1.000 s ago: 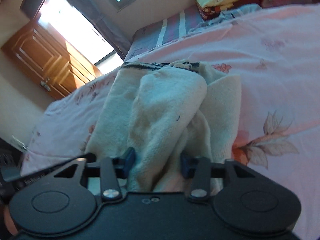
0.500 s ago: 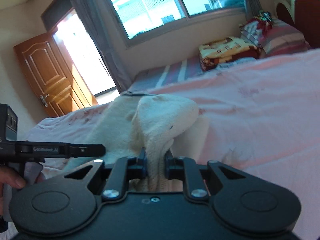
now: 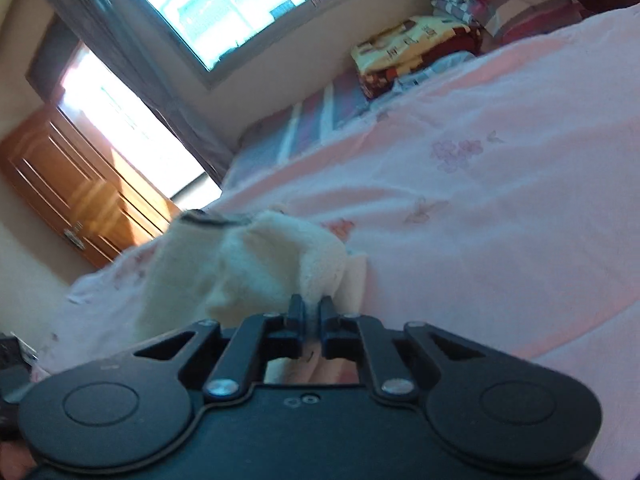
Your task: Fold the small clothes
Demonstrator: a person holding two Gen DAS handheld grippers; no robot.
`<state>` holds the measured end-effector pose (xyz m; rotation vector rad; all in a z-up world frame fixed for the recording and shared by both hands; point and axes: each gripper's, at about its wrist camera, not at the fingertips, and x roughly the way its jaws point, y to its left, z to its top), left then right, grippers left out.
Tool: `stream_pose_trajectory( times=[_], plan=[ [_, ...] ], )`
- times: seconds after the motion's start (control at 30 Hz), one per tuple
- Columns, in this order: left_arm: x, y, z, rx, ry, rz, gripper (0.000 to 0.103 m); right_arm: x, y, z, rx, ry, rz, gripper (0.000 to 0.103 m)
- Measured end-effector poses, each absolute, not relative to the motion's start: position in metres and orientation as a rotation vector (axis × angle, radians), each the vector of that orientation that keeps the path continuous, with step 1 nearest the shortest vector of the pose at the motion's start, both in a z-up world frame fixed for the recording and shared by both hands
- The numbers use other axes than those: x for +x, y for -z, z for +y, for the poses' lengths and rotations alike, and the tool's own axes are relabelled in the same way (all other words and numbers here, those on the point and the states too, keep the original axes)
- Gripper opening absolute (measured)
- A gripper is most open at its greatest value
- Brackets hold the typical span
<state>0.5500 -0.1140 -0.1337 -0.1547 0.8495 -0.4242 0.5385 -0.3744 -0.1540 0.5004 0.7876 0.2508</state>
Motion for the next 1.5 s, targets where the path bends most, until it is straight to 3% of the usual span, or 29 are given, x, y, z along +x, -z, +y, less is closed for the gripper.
stream_pose_trajectory(
  times=[0.07,0.13,0.17,0.2,0.27,0.33,0.4,0.43,0.5,0.53,0.7,0.73,0.8,1.07,1.1,1.2,1.33,1.47,1.5],
  plan=[
    [0.545,0.128,-0.113,-0.142,0.421,0.847,0.076,0.528,0.142,-0.372,0.487,-0.228,0.787,0.019],
    [0.534,0.116,-0.108,-0.150,0.422,0.829,0.076,0.503,0.123,-0.374,0.474,-0.230,0.758,0.060],
    [0.526,0.110,-0.106,-0.151,0.435,0.811,0.076,0.487,0.115,-0.373,0.480,-0.270,0.734,0.068],
    [0.517,0.105,-0.103,-0.144,0.439,0.798,0.076,0.473,0.109,-0.371,0.478,-0.297,0.743,0.070],
    [0.500,0.103,-0.101,-0.127,0.448,0.792,0.076,0.447,0.104,-0.366,0.493,-0.342,0.777,0.067],
    [0.487,0.105,-0.098,-0.118,0.443,0.795,0.076,0.431,0.102,-0.363,0.517,-0.368,0.795,0.044],
    [0.479,0.108,-0.093,-0.124,0.433,0.792,0.076,0.422,0.106,-0.359,0.509,-0.397,0.795,0.035],
    [0.477,0.110,-0.090,-0.130,0.427,0.792,0.076,0.417,0.110,-0.356,0.460,-0.390,0.800,0.022],
    [0.475,0.117,-0.088,-0.127,0.432,0.790,0.077,0.418,0.129,-0.349,0.336,-0.330,0.856,0.011],
    [0.474,0.118,-0.089,-0.111,0.432,0.784,0.077,0.420,0.139,-0.349,0.311,-0.315,0.865,0.022],
    [0.464,0.103,-0.094,-0.082,0.401,0.761,0.074,0.417,0.126,-0.344,0.308,-0.290,0.840,0.018],
    [0.459,0.095,-0.093,-0.085,0.411,0.741,0.062,0.411,0.118,-0.342,0.293,-0.287,0.814,0.015],
    [0.447,0.081,-0.094,-0.088,0.436,0.713,0.056,0.402,0.099,-0.334,0.229,-0.298,0.744,0.011],
    [0.432,0.088,-0.128,0.007,0.456,0.727,0.055,0.414,0.084,-0.304,0.048,-0.314,0.682,0.009],
    [0.431,0.089,-0.128,0.003,0.449,0.725,0.055,0.412,0.083,-0.303,0.027,-0.299,0.670,0.010],
    [0.427,0.090,-0.131,0.023,0.444,0.715,0.055,0.400,0.073,-0.302,-0.009,-0.216,0.596,0.029],
    [0.425,0.090,-0.133,0.032,0.445,0.711,0.055,0.399,0.069,-0.296,0.003,-0.295,0.566,0.017],
    [0.424,0.092,-0.135,0.056,0.445,0.702,0.055,0.412,0.098,-0.288,-0.062,-0.303,0.649,0.008],
    [0.423,0.092,-0.135,0.058,0.450,0.701,0.055,0.417,0.111,-0.291,-0.076,-0.259,0.697,0.001]
  ],
)
